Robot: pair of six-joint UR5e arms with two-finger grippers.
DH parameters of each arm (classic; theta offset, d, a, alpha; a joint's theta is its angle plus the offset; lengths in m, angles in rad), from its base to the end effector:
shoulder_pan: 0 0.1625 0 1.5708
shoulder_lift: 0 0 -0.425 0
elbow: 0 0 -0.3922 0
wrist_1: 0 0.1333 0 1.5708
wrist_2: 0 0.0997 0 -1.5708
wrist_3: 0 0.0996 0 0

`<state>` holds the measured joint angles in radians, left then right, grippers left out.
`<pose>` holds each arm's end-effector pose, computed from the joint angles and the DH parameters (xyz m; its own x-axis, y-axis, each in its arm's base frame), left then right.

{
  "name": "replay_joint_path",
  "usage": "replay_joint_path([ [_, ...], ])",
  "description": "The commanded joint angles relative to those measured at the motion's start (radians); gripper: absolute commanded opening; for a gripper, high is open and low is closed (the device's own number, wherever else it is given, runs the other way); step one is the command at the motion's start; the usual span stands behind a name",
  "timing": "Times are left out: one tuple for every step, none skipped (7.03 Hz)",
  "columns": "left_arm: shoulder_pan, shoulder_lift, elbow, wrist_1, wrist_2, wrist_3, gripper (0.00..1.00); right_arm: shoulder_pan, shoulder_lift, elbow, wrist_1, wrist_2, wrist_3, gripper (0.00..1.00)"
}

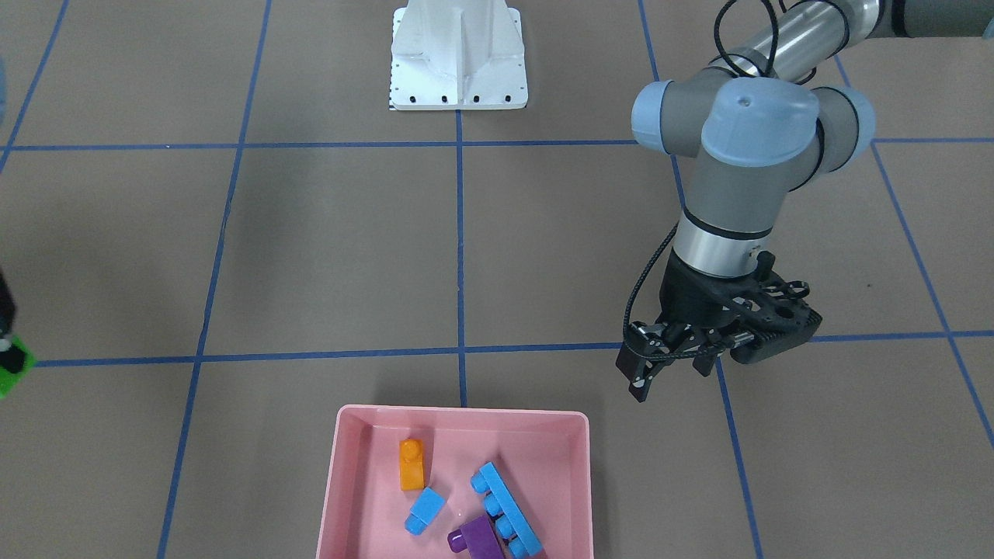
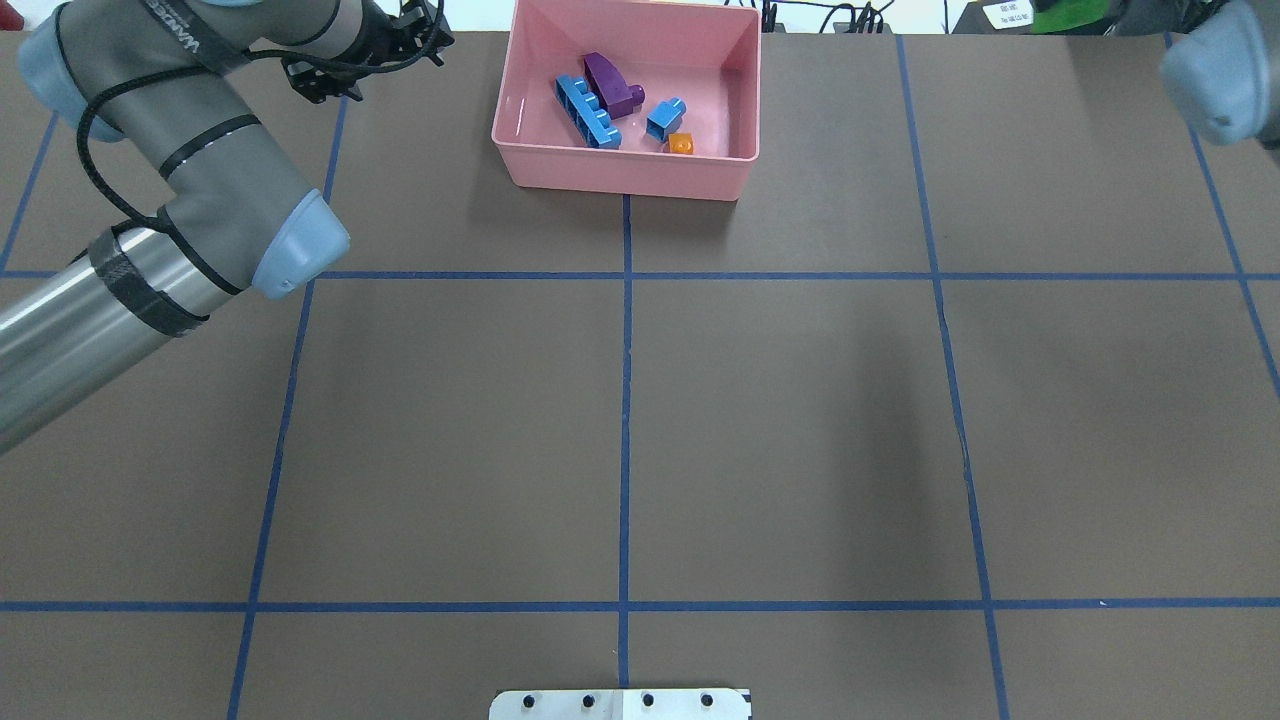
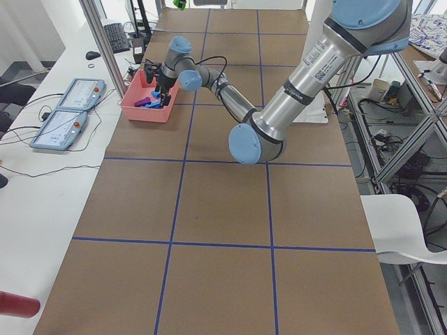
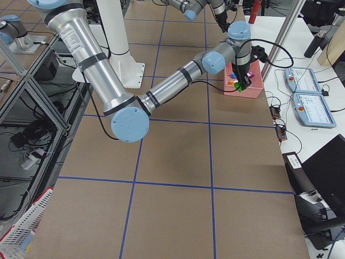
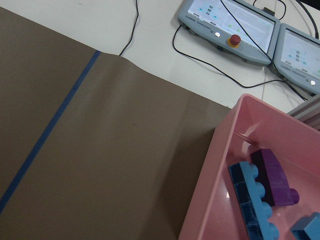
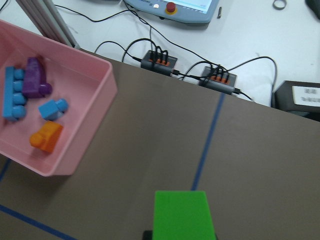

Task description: Put all blocks into box

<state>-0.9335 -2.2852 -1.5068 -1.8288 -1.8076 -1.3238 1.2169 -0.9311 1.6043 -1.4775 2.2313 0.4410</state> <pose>0.3450 -0.6507 0.2270 0.5189 -0.3015 -0.7999 0.5614 0.8259 0.0529 -0.1703 -0.6692 0.2464 0.6431 -0.3200 0.6957 -0.0275 0.8983 0.4386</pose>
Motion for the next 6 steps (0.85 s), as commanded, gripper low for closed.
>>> replay_joint_path([
  [-0.047,0.042,-0.009,0.014,-0.032,0.107,1.0,-0.126,0.273,-0.282,0.0,-0.045,0.105,0.0],
  [-0.051,0.074,-0.025,0.016,-0.033,0.153,1.0,-0.138,0.349,-0.39,0.022,-0.067,0.114,0.0],
  [-0.06,0.137,-0.076,0.022,-0.033,0.225,1.0,-0.163,0.383,-0.497,0.127,-0.1,0.14,0.0],
  [-0.079,0.154,-0.096,0.072,-0.041,0.292,1.0,-0.206,0.405,-0.571,0.228,-0.167,0.212,0.0],
  [-0.091,0.183,-0.114,0.094,-0.041,0.345,1.0,-0.256,0.438,-0.64,0.303,-0.241,0.272,0.0],
  [-0.1,0.226,-0.13,0.094,-0.041,0.4,1.0,-0.293,0.505,-0.74,0.354,-0.277,0.315,0.0],
])
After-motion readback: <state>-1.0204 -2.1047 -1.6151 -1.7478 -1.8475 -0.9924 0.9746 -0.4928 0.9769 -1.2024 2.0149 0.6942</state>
